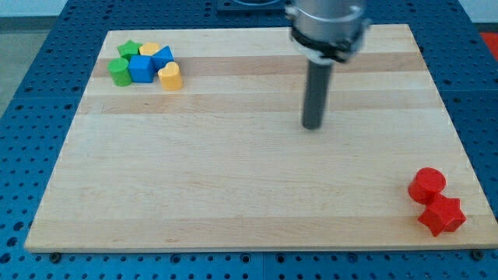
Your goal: Slightly move the red star to the left of the red circle
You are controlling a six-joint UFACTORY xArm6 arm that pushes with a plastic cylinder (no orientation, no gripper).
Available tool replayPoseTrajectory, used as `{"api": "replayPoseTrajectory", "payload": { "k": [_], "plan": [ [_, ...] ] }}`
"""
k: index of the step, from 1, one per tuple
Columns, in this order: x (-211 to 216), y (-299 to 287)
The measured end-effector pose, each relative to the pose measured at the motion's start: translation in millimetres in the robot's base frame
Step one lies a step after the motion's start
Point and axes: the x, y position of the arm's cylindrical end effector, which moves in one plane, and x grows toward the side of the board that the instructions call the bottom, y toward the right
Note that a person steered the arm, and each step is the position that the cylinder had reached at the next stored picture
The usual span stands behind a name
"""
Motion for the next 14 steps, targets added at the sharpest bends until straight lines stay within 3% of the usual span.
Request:
{"api": "replayPoseTrajectory", "payload": {
  "k": [2,3,4,6,7,9,14],
  "plan": [
    [16.3,41.4],
    [24.1,146.3],
    [13.5,161.2],
    [65.8,210.1],
    [124.3,219.4],
    [162.2,216.4],
    [154.0,61.9]
  ]
}}
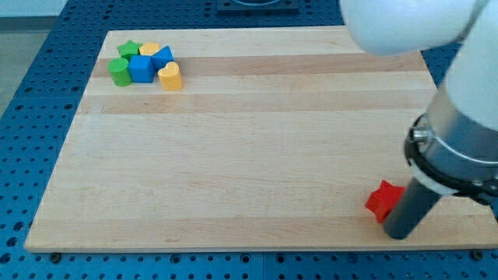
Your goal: Slightly move the red star to the left of the red circle
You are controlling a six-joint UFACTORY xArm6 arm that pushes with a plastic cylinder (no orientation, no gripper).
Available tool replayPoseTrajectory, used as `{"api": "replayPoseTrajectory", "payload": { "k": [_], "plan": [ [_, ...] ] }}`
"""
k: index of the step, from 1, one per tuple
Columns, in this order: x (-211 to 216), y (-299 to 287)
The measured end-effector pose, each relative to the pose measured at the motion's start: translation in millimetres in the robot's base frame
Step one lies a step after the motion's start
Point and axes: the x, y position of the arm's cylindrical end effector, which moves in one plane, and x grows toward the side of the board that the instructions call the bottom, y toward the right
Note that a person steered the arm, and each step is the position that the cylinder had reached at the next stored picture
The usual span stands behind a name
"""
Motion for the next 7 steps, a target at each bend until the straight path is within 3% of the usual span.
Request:
{"api": "replayPoseTrajectory", "payload": {
  "k": [2,3,4,5,6,7],
  "plan": [
    [-46.4,-73.6],
    [-41.6,-79.7],
    [7.5,-78.8],
    [10.7,-77.5],
    [9.9,-57.7],
    [-33.8,-11.8]
  ]
}}
